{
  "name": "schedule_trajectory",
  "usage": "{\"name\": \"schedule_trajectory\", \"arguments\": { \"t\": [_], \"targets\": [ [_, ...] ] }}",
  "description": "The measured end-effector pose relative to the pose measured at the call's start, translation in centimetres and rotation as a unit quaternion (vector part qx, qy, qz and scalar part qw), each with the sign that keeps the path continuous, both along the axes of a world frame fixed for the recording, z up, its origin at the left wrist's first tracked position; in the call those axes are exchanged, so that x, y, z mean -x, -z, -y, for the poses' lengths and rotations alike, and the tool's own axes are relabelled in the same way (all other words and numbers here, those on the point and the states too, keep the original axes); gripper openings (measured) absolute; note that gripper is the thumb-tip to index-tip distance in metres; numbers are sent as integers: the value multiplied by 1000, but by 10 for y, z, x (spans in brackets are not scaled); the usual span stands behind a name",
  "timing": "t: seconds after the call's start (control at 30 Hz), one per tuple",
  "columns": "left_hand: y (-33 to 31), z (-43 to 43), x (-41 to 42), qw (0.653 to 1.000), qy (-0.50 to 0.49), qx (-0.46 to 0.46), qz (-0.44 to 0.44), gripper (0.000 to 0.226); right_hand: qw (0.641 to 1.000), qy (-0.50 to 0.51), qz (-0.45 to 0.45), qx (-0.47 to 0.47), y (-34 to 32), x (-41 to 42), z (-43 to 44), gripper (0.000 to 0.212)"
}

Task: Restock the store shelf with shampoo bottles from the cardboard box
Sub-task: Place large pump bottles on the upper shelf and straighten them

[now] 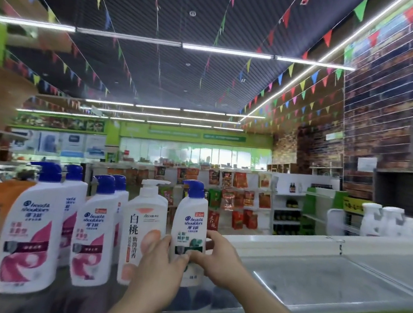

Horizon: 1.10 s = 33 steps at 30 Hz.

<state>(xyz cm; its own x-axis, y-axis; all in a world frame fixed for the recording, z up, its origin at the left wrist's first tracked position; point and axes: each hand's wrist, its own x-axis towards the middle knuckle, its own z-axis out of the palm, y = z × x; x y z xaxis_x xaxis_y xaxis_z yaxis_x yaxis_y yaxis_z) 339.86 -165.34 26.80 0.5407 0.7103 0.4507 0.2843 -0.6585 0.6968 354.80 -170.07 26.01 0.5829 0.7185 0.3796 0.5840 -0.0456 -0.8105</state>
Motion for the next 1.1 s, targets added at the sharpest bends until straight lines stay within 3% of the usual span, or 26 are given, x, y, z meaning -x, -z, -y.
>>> {"name": "schedule_trajectory", "arguments": {
  "t": [0.23, 0.53, 0.67, 0.9, 1.1],
  "targets": [
    [9, -3, -6, 999, 6, 32, -1, 54, 1000, 16, 1, -9, 5, 3, -6, 45],
    [13, -9, -4, 999, 6, 53, -5, 55, 998, 42, 19, 51, 5, 8, 10, 35],
    [19, -5, 2, 999, 10, 48, 23, 44, 994, 83, 43, 54, 2, 15, 38, 52],
    [38, 55, 20, 993, -40, 7, 106, 20, 997, 23, 63, -25, 15, 37, 123, 29],
    [99, 152, 29, 986, -75, 37, 143, 14, 999, -39, 27, -6, 69, 26, 211, 17]
  ]
}}
